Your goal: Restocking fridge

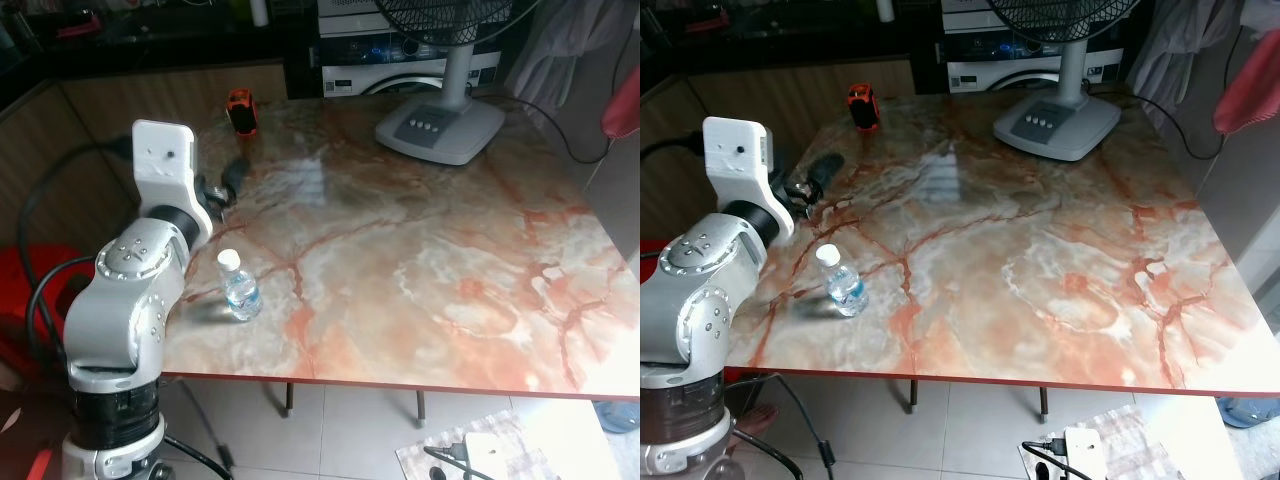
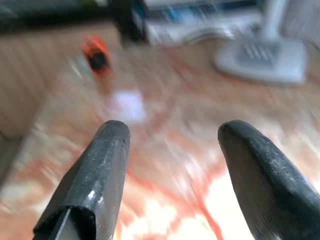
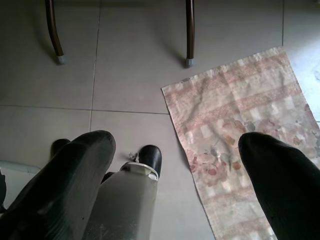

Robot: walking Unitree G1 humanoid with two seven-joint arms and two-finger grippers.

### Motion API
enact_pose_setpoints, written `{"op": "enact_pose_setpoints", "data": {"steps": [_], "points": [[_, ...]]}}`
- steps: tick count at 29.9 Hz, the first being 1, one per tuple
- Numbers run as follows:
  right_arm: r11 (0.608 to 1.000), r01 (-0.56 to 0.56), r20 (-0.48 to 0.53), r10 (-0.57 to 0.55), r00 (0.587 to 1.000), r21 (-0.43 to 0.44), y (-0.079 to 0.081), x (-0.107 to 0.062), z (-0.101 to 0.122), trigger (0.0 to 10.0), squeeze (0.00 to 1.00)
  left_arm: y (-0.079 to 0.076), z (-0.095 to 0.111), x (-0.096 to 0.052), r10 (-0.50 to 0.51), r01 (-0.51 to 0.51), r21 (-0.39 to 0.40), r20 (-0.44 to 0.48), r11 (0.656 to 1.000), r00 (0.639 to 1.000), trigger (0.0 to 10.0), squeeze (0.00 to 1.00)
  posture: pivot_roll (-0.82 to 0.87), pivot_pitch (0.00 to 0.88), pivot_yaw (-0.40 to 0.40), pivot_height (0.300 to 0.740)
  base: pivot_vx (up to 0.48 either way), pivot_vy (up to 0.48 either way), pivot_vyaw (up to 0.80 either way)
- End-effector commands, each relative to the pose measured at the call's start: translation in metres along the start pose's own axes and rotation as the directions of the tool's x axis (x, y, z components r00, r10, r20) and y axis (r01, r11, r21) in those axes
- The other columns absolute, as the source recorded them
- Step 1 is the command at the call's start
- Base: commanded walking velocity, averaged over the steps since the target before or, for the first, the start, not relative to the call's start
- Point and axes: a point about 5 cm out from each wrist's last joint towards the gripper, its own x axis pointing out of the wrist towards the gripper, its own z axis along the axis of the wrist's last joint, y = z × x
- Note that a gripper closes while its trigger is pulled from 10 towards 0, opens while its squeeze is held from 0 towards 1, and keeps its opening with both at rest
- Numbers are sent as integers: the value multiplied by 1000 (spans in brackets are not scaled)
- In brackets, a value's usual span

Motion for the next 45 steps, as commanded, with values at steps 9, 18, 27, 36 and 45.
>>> {"op": "enact_pose_setpoints", "data": {"steps": [9,18,27,36,45], "points": [[1000,-21,-37,21,999,-8,4,-1,-7,10000,0,30,1,-23,-48,101,178,-282,979,958,10000,0,38,26,85,740,0,0,0],[1000,-25,-40,25,999,-11,4,0,-7,10000,0,50,-11,-29,-26,226,448,-409,865,912,10000,0,40,24,90,740,0,0,0],[999,-29,-40,28,999,-25,4,0,-6,10000,0,40,-8,-17,-241,317,183,-346,931,907,10000,0,25,24,87,740,0,0,0],[999,-36,-45,34,998,-34,2,-1,-6,10000,0,50,5,-7,-275,255,-131,-164,958,947,10000,0,21,28,76,740,0,0,0],[999,-33,-38,32,999,-31,2,-1,-6,10000,0,51,24,-3,-67,65,33,60,997,996,10000,0,9,29,73,740,0,0,0]]}}
